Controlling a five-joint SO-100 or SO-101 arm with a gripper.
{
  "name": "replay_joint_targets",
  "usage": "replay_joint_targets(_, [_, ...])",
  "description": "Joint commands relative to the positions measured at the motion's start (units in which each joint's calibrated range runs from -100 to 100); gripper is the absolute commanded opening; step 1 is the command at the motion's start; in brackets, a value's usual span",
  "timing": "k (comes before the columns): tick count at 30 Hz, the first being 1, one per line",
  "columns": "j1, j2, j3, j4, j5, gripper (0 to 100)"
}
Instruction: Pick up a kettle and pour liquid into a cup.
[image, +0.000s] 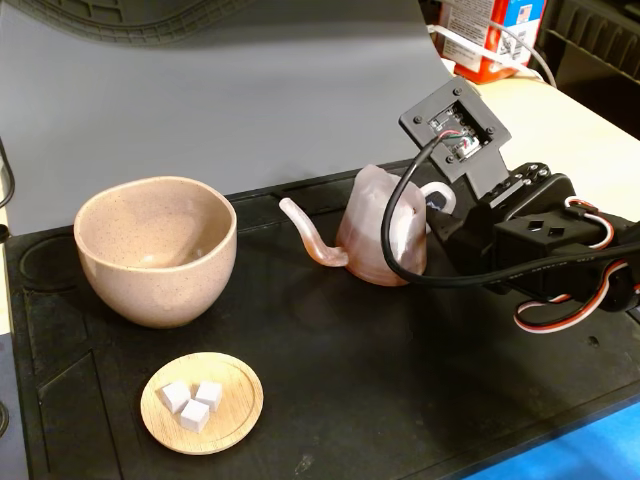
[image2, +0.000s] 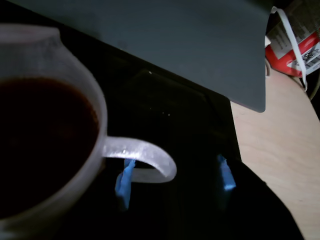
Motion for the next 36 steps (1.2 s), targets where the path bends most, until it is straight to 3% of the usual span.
replay_joint_targets(1, [1.3, -0.4, -2.2, -0.8, 1.3, 21])
replay_joint_targets(20, [1.1, -0.3, -5.5, -0.3, 2.8, 20])
replay_joint_targets(24, [1.1, 2.3, -5.7, -4.9, 2.8, 0])
replay_joint_targets(36, [1.0, -0.7, -5.7, -4.6, 2.3, 1])
